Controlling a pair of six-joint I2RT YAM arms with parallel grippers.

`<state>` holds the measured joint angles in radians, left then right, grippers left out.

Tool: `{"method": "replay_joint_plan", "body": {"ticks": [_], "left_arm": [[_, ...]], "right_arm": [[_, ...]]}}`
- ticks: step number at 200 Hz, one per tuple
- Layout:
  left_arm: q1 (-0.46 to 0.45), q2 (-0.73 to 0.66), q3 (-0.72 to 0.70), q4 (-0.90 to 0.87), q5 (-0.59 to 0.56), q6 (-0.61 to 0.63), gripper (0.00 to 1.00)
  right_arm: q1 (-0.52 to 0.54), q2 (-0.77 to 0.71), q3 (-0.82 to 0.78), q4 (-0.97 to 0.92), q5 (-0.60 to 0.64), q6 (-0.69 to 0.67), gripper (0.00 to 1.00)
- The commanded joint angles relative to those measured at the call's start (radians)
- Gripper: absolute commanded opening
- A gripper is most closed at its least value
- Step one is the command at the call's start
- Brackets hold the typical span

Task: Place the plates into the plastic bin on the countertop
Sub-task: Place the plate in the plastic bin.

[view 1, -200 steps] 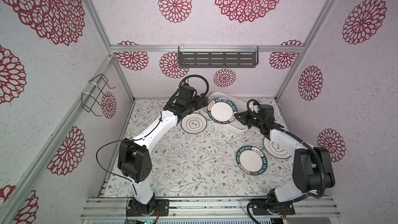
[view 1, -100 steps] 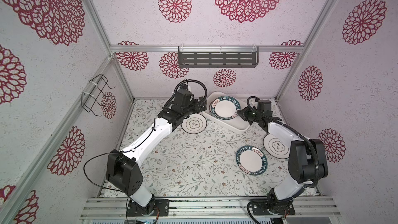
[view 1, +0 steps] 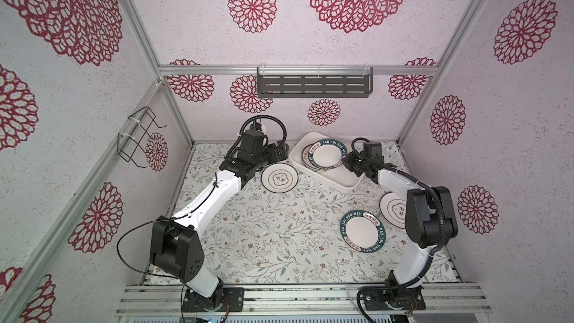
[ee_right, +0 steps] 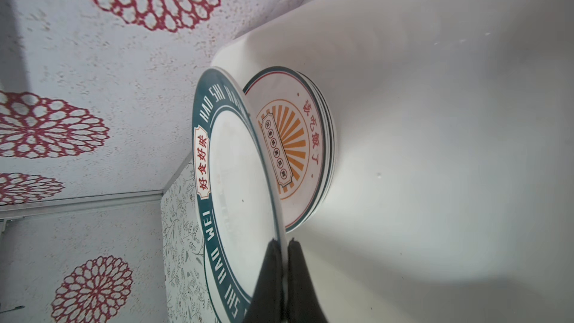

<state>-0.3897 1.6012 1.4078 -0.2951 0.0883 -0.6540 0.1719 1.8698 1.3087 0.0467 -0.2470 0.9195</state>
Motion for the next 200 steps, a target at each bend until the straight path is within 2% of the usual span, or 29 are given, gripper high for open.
{"method": "replay_joint_plan", "body": {"ticks": [1,48,91,178,200], "left_arm": [[0.045,-0.040,-0.009,0.040,0.056,0.023,0.97],[0.141,-0.043,-0.026,0.058,0.126,0.029,0.97],[0.190,-0.028,-0.028,0.063,0.167,0.029,0.97],[0.215,-0.016,-0.039,0.069,0.188,0.009,0.97],[0.215,-0.014,-0.040,0.071,0.189,0.003,0.97]], "right_arm": [[0.028,0.034,0.086,0.051,0.039,0.030,0.00],[0.052,0.134,0.162,0.056,0.099,0.077,0.00],[0.064,0.194,0.215,0.033,0.125,0.087,0.00],[0.066,0.234,0.232,-0.013,0.156,0.084,0.00],[0.066,0.237,0.231,-0.028,0.168,0.084,0.04]]}}
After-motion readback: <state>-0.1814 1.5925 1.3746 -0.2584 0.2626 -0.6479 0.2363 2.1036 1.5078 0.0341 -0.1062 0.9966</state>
